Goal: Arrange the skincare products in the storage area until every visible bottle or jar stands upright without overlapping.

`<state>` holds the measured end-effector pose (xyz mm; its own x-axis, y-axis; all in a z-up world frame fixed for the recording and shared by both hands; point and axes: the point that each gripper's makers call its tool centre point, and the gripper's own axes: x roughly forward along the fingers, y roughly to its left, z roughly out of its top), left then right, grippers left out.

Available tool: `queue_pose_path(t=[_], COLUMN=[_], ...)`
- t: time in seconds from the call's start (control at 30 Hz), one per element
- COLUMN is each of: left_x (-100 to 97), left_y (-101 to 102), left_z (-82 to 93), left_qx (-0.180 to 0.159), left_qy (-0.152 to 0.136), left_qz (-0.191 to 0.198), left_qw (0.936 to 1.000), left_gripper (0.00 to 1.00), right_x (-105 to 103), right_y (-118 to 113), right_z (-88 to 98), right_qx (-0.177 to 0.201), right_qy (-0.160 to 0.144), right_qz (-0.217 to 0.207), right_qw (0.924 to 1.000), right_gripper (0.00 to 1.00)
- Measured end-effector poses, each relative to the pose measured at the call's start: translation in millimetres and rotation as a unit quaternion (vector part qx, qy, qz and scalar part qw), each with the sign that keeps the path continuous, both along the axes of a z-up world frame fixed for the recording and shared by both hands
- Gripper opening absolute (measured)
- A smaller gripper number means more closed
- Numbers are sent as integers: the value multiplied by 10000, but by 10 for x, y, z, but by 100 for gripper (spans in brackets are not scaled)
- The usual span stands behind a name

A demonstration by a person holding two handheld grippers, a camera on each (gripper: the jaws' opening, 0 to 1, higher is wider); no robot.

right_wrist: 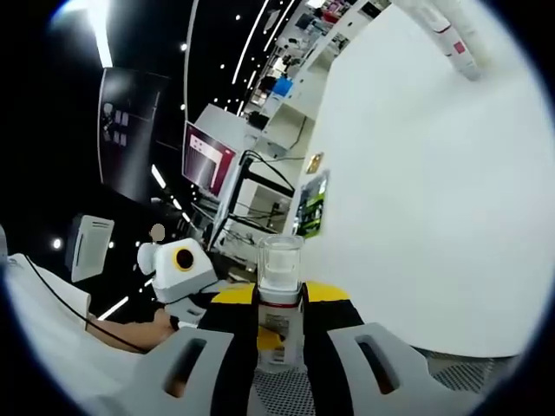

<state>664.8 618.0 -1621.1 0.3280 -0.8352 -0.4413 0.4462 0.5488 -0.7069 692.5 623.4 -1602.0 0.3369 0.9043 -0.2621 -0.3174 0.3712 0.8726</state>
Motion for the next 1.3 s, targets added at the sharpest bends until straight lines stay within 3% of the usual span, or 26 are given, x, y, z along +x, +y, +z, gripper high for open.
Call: queue_pose_path(t=[0.17,0.33,0.43,0.6,0.73,0.93,1.1,1.23,1.3], left_x=[-1,28,33,22,37,13,-1,-23,-13], left_y=[-18,-33,-31,-34,-3,-13,-7,-1,9], left_z=[84,251,258,232,147,43,-67,-142,-150], left_qx=[-388,-1388,-1395,-1083,-604,131,882,1491,1608], left_qy=[169,791,728,527,270,-68,-488,-870,-987], left_qz=[67,252,234,220,228,116,-59,-241,-252], left_qw=[9991,9868,9873,9925,9975,9998,9949,9847,9817], left_gripper=[23,23,23,23,22,22,22,22,22], right_x=[18,61,70,69,75,54,24,-3,-2], right_y=[4,-20,-12,1,13,19,27,23,15], right_z=[62,199,228,198,147,40,-74,-143,-150], right_qx=[177,630,676,502,255,-101,-417,-598,-635], right_qy=[-60,-43,-84,-192,-235,-225,-102,-30,-29], right_qz=[-33,-186,-200,-158,-175,-102,-51,22,7], right_qw=[9998,9978,9975,9984,9992,9996,9991,9982,9980], right_gripper=[16,16,16,16,16,17,19,20,20])
